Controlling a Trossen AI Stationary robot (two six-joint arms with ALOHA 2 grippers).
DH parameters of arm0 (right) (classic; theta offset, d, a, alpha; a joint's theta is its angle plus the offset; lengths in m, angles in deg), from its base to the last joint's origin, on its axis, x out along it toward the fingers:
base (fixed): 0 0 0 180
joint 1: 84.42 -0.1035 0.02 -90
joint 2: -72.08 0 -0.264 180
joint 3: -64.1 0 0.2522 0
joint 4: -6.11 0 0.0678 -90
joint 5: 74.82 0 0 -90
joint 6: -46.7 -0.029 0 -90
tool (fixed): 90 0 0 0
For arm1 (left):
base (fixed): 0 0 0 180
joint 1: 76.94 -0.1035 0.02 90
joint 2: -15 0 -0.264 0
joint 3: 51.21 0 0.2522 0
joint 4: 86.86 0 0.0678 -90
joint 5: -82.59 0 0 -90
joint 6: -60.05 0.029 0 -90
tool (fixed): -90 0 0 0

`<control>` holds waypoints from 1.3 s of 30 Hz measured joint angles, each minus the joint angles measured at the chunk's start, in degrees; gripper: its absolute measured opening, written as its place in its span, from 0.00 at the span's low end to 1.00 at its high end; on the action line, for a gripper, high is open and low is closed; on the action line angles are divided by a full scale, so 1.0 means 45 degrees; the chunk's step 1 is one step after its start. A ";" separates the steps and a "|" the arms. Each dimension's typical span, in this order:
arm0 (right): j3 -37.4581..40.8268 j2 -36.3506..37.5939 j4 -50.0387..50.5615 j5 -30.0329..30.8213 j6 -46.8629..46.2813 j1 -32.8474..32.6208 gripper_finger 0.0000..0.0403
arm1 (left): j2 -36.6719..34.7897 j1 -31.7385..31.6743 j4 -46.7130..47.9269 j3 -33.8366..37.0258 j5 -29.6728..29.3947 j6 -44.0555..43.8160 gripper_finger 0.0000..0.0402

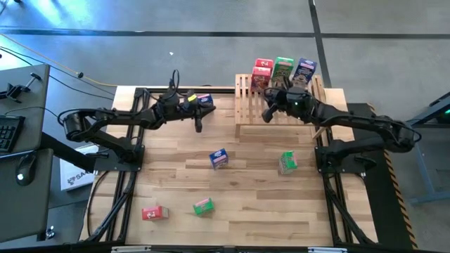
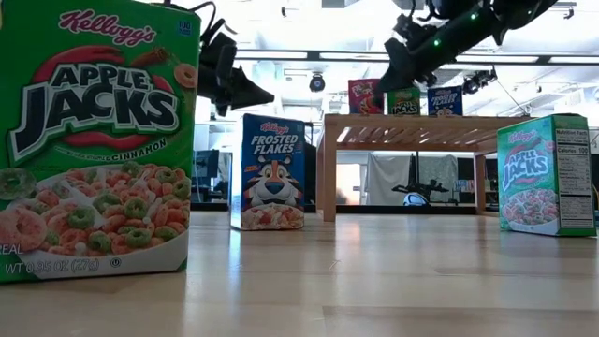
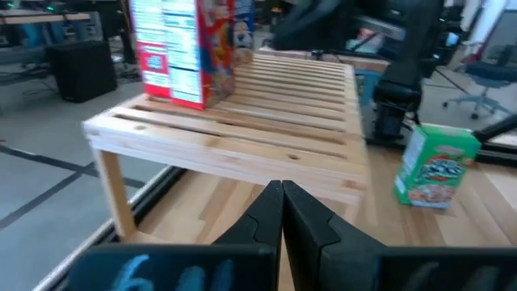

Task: Stack cereal on shelf
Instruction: Put the top blue cereal box on the shelf aligned with other blue cereal box

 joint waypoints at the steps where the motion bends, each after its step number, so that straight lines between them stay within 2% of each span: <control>1: 0.0000 0.0004 -0.0159 -0.0004 0.0232 -0.0153 0.00 | -0.0005 -0.0132 -0.0003 -0.0002 0.0098 0.0000 0.00; 5: 0.0224 0.0046 -0.0641 -0.0204 0.0938 -0.0495 0.00 | -0.0311 -0.0724 0.0135 -0.0002 0.1013 -0.0227 0.00; 12: 0.2170 0.0182 -0.4251 -0.1651 0.1328 -0.1066 0.00 | -0.1166 -0.1134 0.1527 -0.0007 0.1276 0.0025 0.00; 21: 0.2176 0.1613 -0.3331 -0.1523 0.1313 -0.1825 0.02 | -0.1896 -0.2084 0.4458 -0.0012 0.0743 -0.0786 0.02; 29: 0.2176 0.2195 -0.1949 -0.0884 0.1317 -0.2194 0.20 | -0.1914 -0.2362 0.5211 -0.0012 0.0560 -0.0019 0.21; 34: 0.2174 0.2195 -0.1690 -0.0866 0.1313 -0.2352 0.35 | -0.1909 -0.2371 0.5417 -0.0012 -0.0807 0.0320 0.38; 39: 0.2176 0.2195 -0.1693 -0.0869 0.1313 -0.2441 0.49 | -0.1694 -0.2391 0.5347 -0.0012 -0.1148 0.0454 0.54</control>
